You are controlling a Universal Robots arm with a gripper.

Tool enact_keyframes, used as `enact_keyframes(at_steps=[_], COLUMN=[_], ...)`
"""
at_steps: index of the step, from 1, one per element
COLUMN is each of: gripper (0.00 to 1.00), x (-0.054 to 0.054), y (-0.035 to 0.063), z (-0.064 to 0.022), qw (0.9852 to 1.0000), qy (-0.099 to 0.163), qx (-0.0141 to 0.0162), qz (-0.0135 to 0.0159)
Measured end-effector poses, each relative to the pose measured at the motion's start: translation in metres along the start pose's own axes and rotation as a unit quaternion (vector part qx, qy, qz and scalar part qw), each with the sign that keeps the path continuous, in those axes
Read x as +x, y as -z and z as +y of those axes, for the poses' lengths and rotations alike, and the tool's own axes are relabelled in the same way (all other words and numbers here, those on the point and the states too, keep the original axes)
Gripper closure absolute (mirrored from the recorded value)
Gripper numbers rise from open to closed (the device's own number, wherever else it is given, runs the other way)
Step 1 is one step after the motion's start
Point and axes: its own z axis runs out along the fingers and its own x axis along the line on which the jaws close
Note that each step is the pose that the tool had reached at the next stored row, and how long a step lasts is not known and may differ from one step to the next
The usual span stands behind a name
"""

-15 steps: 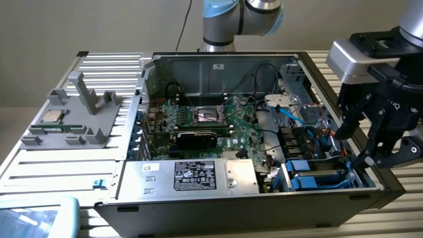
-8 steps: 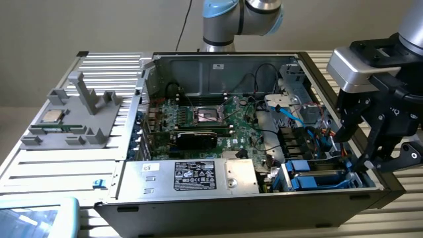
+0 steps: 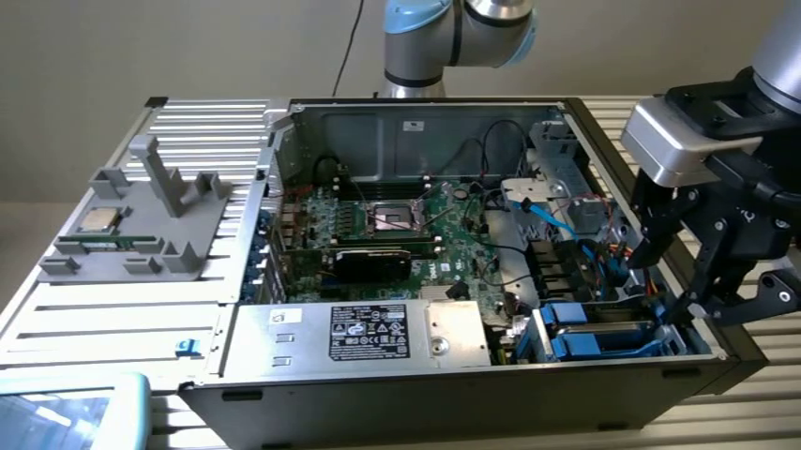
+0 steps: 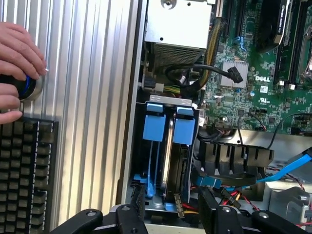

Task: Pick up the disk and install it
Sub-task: 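Insert the first disk wire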

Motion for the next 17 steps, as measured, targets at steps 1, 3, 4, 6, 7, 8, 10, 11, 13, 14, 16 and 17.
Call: enact_keyframes(at_steps=[1,3,4,6,7,8,10,11,13,14,16,17], gripper=[0.44,0.44,0.44,0.44,0.44,0.44,0.44,0.44,0.44,0.44,0.44,0.44], x=[0.0001,0.0001,0.0001,0.0002,0.0002,0.0004,0.0011,0.0015,0.0026,0.0032,0.0044,0.0048], y=[-0.0004,-0.0008,-0.0010,-0.0015,-0.0020,-0.0027,-0.0045,-0.0056,-0.0072,-0.0080,-0.0090,-0.0097], z=[-0.0002,-0.0005,-0.0007,-0.0011,-0.0013,-0.0015,-0.0017,-0.0018,-0.0017,-0.0017,-0.0017,-0.0017], qw=[1.0000,0.9999,0.9998,0.9996,0.9995,0.9994,0.9992,0.9991,0.9990,0.9989,0.9988,0.9987], qy=[0.004,0.014,0.019,0.028,0.032,0.035,0.039,0.041,0.044,0.044,0.045,0.046], qx=[0.0000,0.0000,0.0001,0.0006,0.0007,0.0007,0.0007,0.0007,0.0013,0.0016,0.0026,0.0030], qz=[-0.0003,-0.0007,-0.0009,-0.0014,-0.0018,-0.0023,-0.0037,-0.0048,-0.0090,-0.0118,-0.0186,-0.0215])
